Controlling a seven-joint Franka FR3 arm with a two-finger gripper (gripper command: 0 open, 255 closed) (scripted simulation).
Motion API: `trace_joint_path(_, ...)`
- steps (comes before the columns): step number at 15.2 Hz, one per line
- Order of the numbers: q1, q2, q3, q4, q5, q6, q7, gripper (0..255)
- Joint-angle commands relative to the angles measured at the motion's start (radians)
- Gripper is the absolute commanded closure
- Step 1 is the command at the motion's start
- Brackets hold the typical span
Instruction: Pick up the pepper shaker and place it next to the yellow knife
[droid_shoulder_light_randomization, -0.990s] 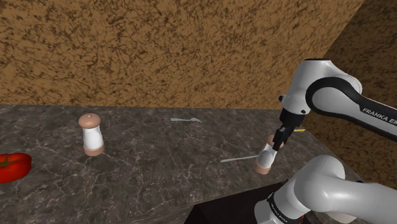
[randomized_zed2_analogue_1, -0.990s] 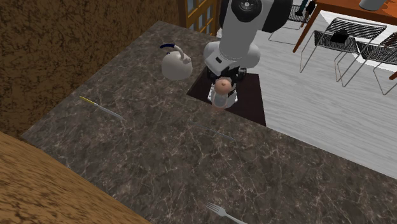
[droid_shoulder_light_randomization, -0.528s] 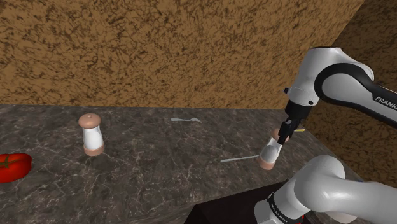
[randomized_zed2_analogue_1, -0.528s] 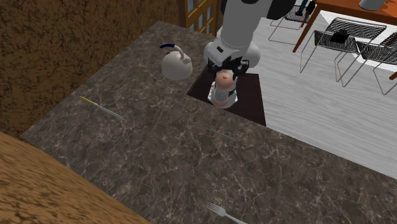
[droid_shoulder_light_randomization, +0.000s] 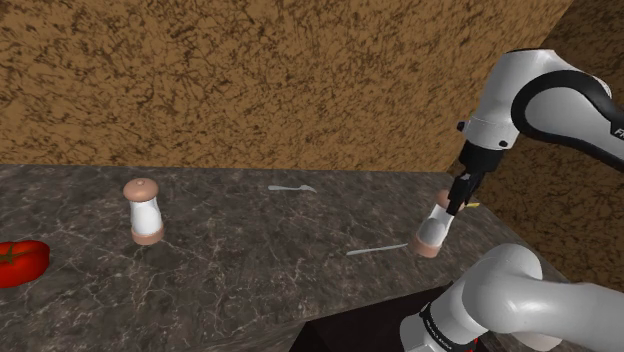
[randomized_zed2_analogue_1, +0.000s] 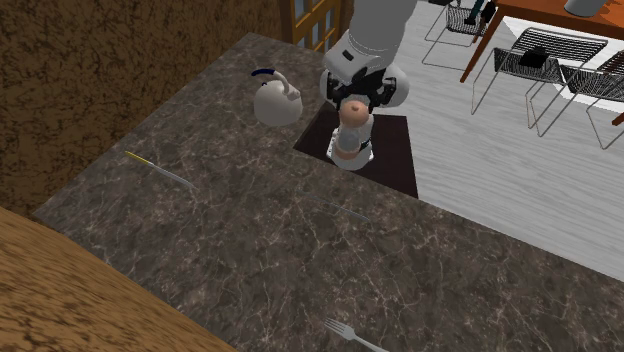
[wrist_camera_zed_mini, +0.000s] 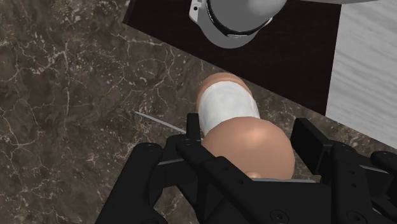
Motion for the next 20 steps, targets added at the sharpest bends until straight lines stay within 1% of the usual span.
trace_joint_path(1, 0.0, 0.01, 0.002, 0.034, 0.002, -0.024, -0.001, 255)
trace_joint_path(18, 0.0, 0.124, 0.009, 0.322, 0.004, -0.198, -0.013, 255)
trace_joint_path(20, -0.002, 0.112, -0.04, 0.303, -0.048, -0.187, -0.059, 255)
